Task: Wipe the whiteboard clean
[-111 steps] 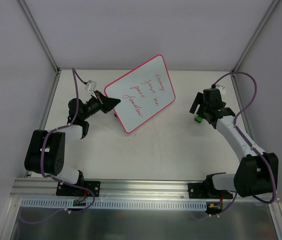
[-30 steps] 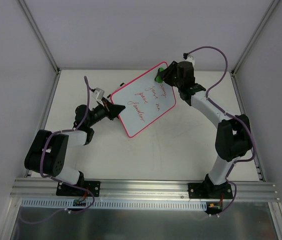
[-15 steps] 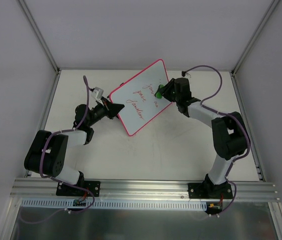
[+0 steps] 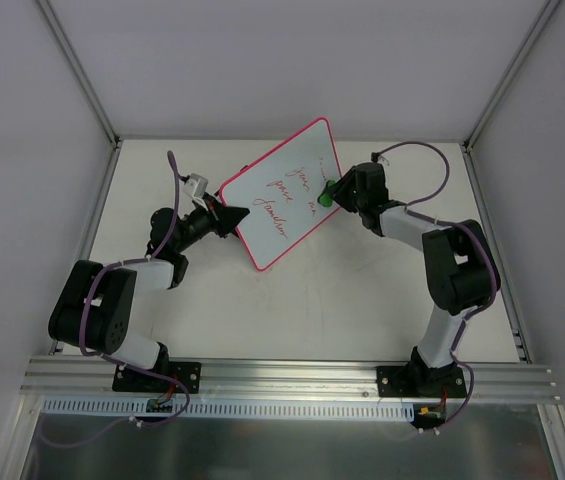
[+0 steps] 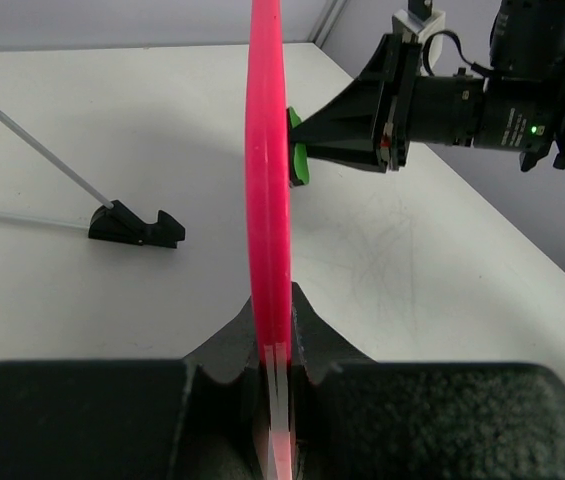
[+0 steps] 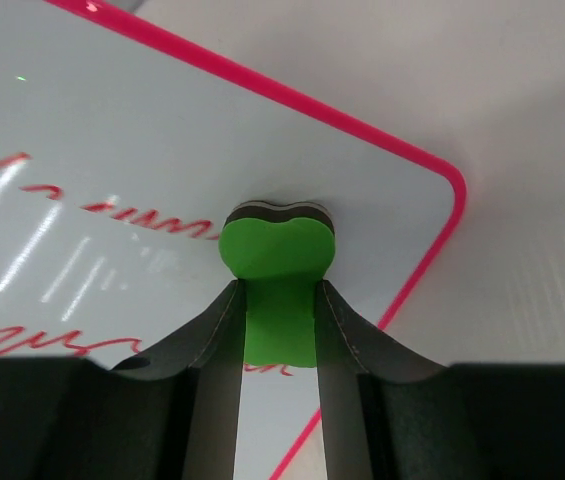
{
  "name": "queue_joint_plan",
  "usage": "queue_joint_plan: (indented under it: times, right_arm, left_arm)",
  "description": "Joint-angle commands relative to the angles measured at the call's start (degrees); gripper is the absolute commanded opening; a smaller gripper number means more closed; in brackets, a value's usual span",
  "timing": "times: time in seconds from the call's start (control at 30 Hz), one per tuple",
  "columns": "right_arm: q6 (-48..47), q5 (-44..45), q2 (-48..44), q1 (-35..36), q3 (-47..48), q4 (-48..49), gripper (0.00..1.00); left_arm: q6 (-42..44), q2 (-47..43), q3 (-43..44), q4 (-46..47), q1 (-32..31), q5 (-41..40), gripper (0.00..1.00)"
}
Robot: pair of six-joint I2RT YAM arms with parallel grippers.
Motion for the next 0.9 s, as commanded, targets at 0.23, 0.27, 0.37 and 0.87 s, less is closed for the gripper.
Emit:
queue_joint_plan:
  times: [0.23, 0.27, 0.37, 0.87]
  right_arm:
    - [-0.8, -1.4, -2.2, 2.9, 17.6, 4.1, 0.00]
    - [-0.6, -1.4, -1.9, 3.1, 19.0, 4.1, 0.00]
    - [1.6, -1.1, -0.6, 3.4, 19.1, 4.2, 0.00]
    - [4.4, 1.8, -1.2, -1.8, -3.6, 7.8, 0.00]
  left_arm:
    - [2.4, -1.3, 2.1, 6.0, -0.8, 7.7, 0.00]
    - [2.4, -1.2, 2.1, 6.0, -0.8, 7.7, 0.00]
    - [2.2, -1.1, 2.3, 6.0, -0.8, 7.6, 0.00]
    - [2.1, -2.0, 2.1, 5.0, -0.8, 8.4, 0.00]
